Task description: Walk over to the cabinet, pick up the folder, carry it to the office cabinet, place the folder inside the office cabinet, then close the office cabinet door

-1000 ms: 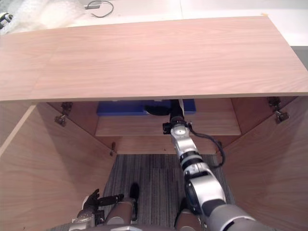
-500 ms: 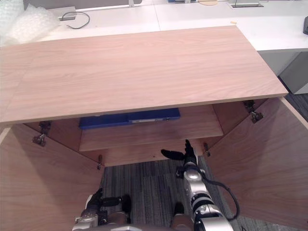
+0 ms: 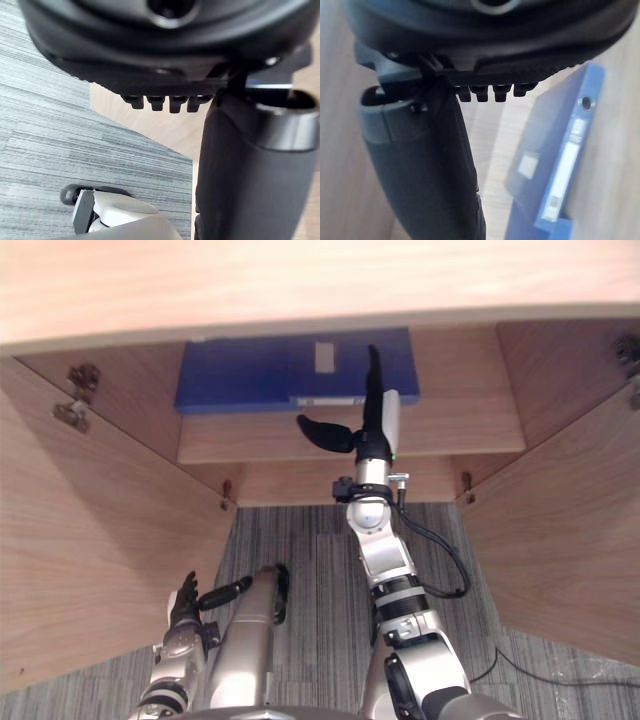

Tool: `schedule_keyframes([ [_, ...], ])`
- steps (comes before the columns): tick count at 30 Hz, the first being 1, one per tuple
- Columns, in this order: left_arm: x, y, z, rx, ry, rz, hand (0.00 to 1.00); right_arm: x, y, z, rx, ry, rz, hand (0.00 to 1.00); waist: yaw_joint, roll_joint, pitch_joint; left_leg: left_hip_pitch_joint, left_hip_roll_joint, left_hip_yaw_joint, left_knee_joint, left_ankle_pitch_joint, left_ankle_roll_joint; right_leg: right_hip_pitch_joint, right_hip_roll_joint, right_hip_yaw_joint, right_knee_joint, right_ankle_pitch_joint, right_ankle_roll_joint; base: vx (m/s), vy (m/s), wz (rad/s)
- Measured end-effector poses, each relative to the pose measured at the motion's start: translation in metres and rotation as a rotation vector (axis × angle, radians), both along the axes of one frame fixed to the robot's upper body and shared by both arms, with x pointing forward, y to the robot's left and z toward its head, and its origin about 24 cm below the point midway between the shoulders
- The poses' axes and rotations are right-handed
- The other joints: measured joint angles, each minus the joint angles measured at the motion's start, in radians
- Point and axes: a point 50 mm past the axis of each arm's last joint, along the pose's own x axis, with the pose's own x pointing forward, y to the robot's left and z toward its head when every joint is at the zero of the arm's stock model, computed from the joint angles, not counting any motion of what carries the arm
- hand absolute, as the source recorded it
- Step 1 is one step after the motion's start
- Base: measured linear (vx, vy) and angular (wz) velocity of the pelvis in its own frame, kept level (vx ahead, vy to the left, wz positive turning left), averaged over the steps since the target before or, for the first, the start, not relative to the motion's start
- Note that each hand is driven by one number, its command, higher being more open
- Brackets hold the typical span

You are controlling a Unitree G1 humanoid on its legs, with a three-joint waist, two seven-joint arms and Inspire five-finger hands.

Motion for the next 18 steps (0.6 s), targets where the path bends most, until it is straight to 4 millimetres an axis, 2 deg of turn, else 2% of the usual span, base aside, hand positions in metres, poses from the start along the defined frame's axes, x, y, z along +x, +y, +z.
schedule_keyframes([
  [5,0.013,0.005,0.012,0.018,-0.06,0.01,1.0,-0.001,-0.01,0.009,-0.032,-0.031,-0.026,1.0,0.011,-0.001,0.034,-0.083,0.009,0.006,0.108,-0.043,0.008,-0.092,0.003,0.034,0.097,-0.03,0.008,0.0,0.054,-0.13],
  [9,0.016,0.012,0.016,0.044,-0.063,0.015,1.0,-0.002,-0.011,0.043,-0.063,-0.161,-0.015,1.0,0.012,-0.005,0.056,-0.141,0.009,-0.001,0.152,-0.06,0.009,-0.148,0.002,0.037,0.143,-0.052,0.008,0.02,0.003,0.0],
  [10,0.014,0.013,0.013,0.044,-0.038,0.016,1.0,0.001,-0.009,0.062,-0.084,-0.22,-0.007,1.0,0.011,-0.008,0.063,-0.164,0.008,-0.001,0.159,-0.06,0.008,-0.172,0.002,0.037,0.152,-0.055,0.007,0.0,0.0,0.0],
  [11,0.013,0.013,0.011,0.042,-0.025,0.017,1.0,0.002,-0.009,0.069,-0.095,-0.243,-0.007,1.0,0.012,-0.009,0.064,-0.174,0.006,-0.002,0.162,-0.06,0.008,-0.181,0.001,0.036,0.157,-0.057,0.008,0.03,-0.01,0.05],
  [13,0.006,0.014,0.006,0.034,0.005,0.024,1.0,0.004,-0.007,0.099,-0.166,-0.333,0.013,1.0,0.017,-0.014,0.082,-0.198,0.006,-0.008,0.171,-0.06,0.008,-0.201,0.001,0.033,0.167,-0.06,0.007,0.03,-0.007,0.06],
  [18,-0.002,0.016,0.002,0.029,0.026,0.035,1.0,0.01,0.004,0.128,-0.291,-0.391,0.054,1.0,0.021,-0.015,0.083,-0.208,-0.008,-0.02,0.173,-0.061,0.006,-0.208,-0.007,0.025,0.178,-0.073,0.006,0.04,-0.019,0.09],
])
